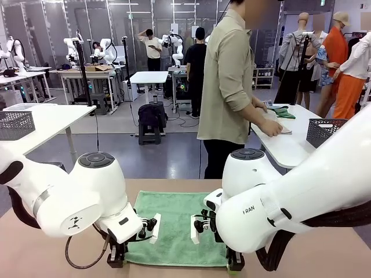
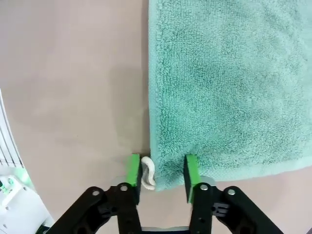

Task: Fold the towels and place them in the basket.
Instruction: When a person lays out a Towel with hook on the table, fold it in half twice.

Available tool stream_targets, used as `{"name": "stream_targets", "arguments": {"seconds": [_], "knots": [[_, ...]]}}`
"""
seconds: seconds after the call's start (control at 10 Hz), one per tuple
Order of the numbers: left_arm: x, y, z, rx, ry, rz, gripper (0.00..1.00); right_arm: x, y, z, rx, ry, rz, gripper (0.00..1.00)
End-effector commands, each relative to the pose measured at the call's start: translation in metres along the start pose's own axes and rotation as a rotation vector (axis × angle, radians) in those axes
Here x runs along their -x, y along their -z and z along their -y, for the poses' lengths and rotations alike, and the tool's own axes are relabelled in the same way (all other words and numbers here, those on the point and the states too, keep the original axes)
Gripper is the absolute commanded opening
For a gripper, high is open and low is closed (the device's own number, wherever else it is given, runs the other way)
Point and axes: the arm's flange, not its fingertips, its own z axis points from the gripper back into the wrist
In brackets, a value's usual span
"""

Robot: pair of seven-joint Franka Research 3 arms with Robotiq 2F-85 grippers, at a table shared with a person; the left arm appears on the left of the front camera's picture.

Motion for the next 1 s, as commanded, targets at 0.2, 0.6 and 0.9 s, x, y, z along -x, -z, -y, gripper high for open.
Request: {"name": "stream_targets", "arguments": {"seconds": [0.2,0.6,0.9], "knots": [[0.000,0.009,0.001,-0.012,0.007,-0.015,0.00,0.004,0.009,-0.001,-0.017,0.005,0.013,0.00],[0.000,0.003,0.002,0.010,0.029,-0.011,0.00,0.004,0.003,0.000,-0.015,0.003,0.003,0.00],[0.000,-0.003,-0.002,-0.009,0.006,0.002,0.07,0.001,-0.002,0.003,0.009,0.010,0.009,0.00]]}}
